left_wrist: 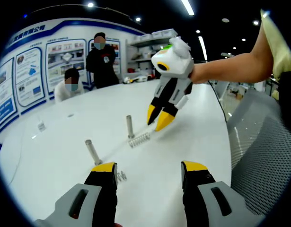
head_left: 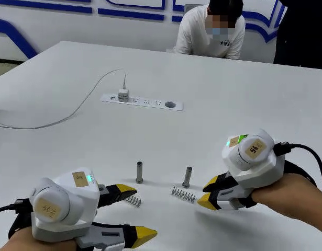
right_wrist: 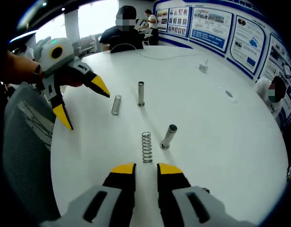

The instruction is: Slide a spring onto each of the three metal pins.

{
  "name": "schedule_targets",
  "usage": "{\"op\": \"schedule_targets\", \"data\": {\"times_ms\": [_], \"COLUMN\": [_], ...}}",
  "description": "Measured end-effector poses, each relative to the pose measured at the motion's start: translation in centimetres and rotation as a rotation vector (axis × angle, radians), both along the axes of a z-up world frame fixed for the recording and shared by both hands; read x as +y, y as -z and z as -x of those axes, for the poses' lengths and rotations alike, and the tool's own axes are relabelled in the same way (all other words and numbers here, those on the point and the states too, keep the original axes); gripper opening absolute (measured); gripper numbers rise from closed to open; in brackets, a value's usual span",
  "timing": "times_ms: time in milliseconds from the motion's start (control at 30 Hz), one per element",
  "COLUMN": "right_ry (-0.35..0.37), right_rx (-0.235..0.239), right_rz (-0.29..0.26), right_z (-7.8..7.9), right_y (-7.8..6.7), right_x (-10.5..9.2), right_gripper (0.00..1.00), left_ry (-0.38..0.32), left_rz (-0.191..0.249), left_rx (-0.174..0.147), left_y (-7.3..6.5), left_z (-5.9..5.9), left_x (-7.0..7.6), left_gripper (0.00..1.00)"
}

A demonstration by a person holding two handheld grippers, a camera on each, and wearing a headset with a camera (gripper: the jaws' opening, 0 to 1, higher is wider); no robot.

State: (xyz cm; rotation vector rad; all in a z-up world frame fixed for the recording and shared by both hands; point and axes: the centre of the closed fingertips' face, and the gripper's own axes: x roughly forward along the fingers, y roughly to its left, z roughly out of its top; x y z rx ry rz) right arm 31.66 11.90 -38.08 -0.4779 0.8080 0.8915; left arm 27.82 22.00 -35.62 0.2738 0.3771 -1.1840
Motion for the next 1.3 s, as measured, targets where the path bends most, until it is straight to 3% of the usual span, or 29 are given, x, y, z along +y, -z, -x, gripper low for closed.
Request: {"op": "schedule_targets", "data": {"times_ms": [667,1300], "right_ry": [-0.01,-0.014], "right_rx": [0.043,0.039], "right_rz": [0.009,0.021], "right_z": [-0.9,-0.8], "right_y": [2.1,2.2], "right_x": [1.1,0.9], "right_gripper": [0.16,0.12], "left_ry": [-0.003,-0.003], "left_rz": [0.001,-0.002], "left_rx": [0.003,-0.001], "left_y": [0.0,-0.1], "left_z": [-0.2,-0.3], "left_x": [-0.1,-0.1], "left_gripper": [0.55,0.55]}}
